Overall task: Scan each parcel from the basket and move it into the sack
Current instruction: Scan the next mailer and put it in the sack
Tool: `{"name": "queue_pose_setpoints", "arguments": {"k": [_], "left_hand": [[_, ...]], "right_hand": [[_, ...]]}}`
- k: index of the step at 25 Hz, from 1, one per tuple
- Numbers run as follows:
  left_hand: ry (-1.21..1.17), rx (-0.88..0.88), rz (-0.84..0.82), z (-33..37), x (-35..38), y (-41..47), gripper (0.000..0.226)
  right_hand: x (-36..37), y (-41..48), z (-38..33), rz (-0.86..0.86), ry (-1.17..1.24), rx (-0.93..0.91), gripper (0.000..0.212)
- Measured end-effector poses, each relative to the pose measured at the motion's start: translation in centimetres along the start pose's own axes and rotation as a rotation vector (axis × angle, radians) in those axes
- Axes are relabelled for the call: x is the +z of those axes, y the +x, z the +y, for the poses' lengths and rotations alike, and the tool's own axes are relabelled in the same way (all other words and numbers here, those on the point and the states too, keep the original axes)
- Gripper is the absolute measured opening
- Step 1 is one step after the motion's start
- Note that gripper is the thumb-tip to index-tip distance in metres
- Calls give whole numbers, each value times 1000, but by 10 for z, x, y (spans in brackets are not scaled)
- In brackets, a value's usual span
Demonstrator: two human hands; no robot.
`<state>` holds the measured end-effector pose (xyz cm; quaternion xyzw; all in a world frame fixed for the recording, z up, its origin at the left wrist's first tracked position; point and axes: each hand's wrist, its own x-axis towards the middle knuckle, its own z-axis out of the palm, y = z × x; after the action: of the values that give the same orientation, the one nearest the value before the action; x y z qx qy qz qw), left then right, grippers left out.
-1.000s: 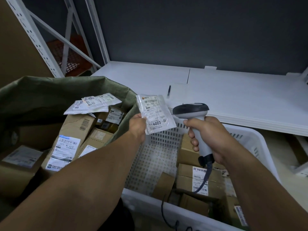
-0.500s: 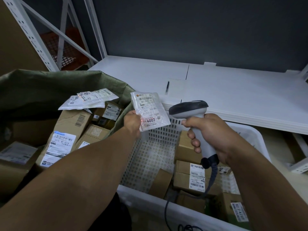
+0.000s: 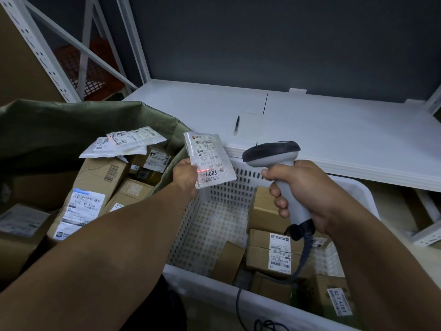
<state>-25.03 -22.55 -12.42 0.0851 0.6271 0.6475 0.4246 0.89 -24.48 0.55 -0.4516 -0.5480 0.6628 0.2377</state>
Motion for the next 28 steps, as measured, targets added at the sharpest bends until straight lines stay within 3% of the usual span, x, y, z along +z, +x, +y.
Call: {"name": "queue_pose_setpoints", "arguments": {"k": [18, 28], "left_hand": [[-8, -27, -52, -1, 6, -2, 34], [15, -16, -41, 0, 7, -5, 29]], "right_hand": [[-6, -4, -2, -24, 10, 18, 11], [-9, -4, -1, -21, 0, 28, 33]]}}
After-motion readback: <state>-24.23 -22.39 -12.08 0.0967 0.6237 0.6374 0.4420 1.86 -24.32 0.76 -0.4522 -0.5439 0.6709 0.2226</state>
